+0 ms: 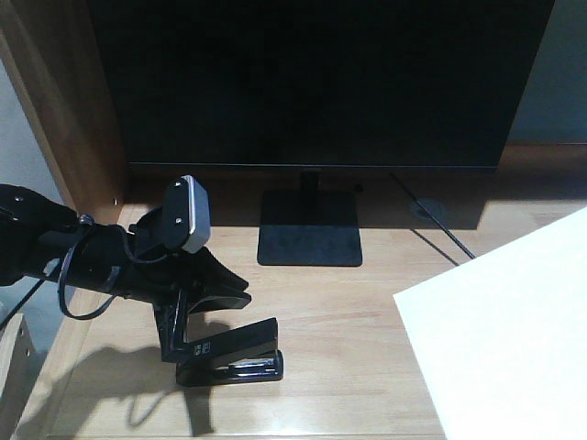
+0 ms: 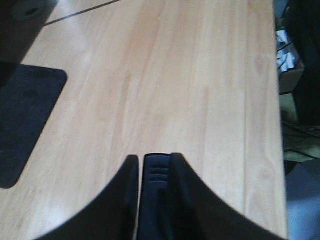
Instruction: Grab stapler and paper to desk for stapling
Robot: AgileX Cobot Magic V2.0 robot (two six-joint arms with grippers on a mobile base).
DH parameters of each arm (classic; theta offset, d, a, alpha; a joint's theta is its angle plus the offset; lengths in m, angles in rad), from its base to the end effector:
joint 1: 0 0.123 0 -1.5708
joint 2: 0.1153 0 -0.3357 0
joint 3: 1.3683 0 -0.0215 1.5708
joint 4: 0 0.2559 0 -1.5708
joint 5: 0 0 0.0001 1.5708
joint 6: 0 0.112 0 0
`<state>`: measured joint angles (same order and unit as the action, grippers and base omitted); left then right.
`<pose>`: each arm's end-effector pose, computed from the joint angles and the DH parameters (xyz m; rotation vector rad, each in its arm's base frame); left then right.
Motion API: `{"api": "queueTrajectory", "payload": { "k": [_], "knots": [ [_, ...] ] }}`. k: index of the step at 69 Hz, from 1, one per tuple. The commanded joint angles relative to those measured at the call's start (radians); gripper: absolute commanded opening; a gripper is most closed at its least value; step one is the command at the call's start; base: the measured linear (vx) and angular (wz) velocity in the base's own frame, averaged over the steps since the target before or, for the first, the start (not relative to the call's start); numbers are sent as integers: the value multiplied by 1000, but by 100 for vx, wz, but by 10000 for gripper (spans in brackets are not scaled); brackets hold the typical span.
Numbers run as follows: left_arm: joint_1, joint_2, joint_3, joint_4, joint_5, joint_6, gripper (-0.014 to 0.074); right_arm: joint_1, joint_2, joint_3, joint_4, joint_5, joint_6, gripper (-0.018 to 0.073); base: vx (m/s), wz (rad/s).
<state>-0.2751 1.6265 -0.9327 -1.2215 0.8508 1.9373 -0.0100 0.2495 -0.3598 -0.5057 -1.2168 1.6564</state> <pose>0.2901 -0.1642 0.2598 1.4735 1.7542 -0.6951 -0.0463 0.0513 0.4118 -0.2353 0.5090 1.4701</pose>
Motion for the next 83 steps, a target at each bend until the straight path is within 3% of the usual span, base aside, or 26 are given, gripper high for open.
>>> {"api": "queueTrajectory", "payload": {
  "k": [1,83],
  "knots": [
    [-2,-41,-20,-45,53,-10,-8,-4,13,-30,22,-117,-6,-6,0,0],
    [-3,112,-17,-53,-24,-6,-7,-4,13,-30,22,-117,-6,-6,0,0]
  ]
}}
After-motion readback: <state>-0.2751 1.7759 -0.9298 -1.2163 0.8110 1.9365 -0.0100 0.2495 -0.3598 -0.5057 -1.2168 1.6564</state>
